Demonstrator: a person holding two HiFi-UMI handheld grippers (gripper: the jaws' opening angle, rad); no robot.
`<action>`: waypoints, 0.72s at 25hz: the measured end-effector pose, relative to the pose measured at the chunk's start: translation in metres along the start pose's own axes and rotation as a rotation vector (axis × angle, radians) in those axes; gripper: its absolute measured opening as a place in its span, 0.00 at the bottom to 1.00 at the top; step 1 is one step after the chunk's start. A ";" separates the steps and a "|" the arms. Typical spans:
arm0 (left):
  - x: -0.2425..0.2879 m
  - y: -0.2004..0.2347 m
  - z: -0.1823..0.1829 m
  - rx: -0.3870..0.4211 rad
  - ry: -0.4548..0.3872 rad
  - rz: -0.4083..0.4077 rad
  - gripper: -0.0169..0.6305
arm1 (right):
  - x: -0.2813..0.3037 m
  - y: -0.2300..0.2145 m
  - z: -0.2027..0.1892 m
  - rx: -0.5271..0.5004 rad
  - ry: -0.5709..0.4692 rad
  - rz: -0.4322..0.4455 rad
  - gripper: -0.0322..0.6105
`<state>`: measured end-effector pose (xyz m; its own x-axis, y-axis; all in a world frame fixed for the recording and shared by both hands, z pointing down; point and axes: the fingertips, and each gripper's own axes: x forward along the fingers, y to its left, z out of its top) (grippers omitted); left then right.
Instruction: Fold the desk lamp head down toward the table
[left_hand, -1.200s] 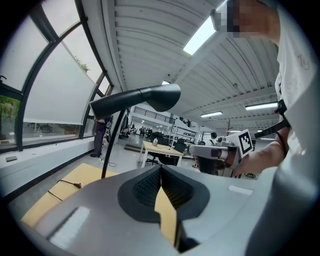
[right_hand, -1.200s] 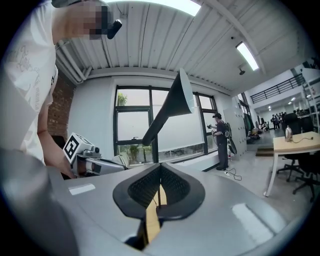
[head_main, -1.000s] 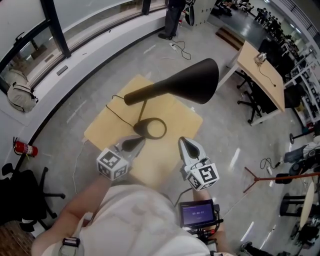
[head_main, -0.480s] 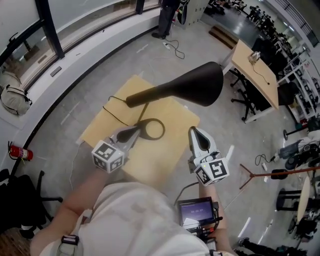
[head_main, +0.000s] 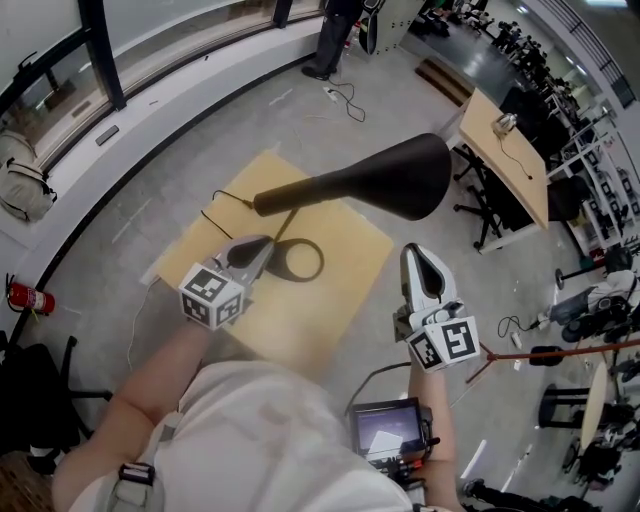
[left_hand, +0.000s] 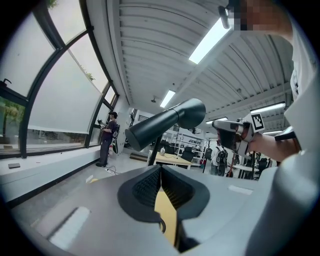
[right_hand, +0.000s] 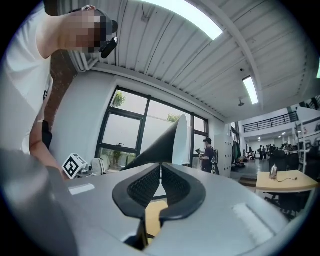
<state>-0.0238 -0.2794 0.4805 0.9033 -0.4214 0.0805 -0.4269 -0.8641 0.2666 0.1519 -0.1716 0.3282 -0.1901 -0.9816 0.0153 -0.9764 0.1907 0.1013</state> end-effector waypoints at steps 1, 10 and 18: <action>0.000 0.002 0.001 0.001 -0.001 0.002 0.03 | 0.000 -0.001 0.005 -0.004 -0.005 -0.005 0.09; 0.006 0.012 0.003 0.013 0.004 -0.007 0.04 | 0.008 -0.012 0.045 -0.045 -0.045 -0.004 0.14; 0.021 0.023 0.001 0.035 0.035 -0.059 0.19 | 0.021 -0.017 0.070 -0.071 -0.027 -0.007 0.28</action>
<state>-0.0148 -0.3085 0.4876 0.9275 -0.3605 0.0992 -0.3739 -0.8965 0.2378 0.1574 -0.1951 0.2575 -0.1869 -0.9823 -0.0128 -0.9681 0.1820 0.1720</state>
